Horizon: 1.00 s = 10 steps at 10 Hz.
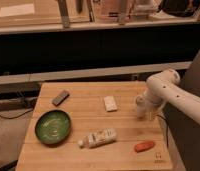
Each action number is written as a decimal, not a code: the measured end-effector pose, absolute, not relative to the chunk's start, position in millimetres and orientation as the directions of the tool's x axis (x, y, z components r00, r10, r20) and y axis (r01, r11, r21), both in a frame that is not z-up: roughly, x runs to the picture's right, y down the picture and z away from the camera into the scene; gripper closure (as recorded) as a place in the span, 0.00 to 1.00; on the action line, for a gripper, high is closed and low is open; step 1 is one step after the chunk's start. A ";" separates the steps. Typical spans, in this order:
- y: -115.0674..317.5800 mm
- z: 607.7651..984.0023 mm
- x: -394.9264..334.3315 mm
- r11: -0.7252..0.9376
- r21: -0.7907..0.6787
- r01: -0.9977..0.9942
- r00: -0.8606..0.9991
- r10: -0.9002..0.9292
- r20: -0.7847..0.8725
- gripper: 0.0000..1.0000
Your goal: Pick up the ceramic cup
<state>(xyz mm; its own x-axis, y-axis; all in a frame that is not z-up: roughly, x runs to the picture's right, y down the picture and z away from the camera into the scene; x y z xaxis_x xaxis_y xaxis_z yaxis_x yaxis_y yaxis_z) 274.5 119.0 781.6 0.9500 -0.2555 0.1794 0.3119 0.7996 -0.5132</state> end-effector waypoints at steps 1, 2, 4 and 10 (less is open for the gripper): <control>118.4 783.5 273.7 0.798 -0.511 0.320 0.947 -0.261 0.185 0.20; 118.1 784.9 273.5 0.796 -0.509 0.326 0.945 -0.266 0.189 0.20; 117.3 787.0 272.6 0.795 -0.507 0.332 0.943 -0.269 0.196 0.20; 116.5 796.2 269.0 0.786 -0.499 0.366 0.930 -0.290 0.225 0.20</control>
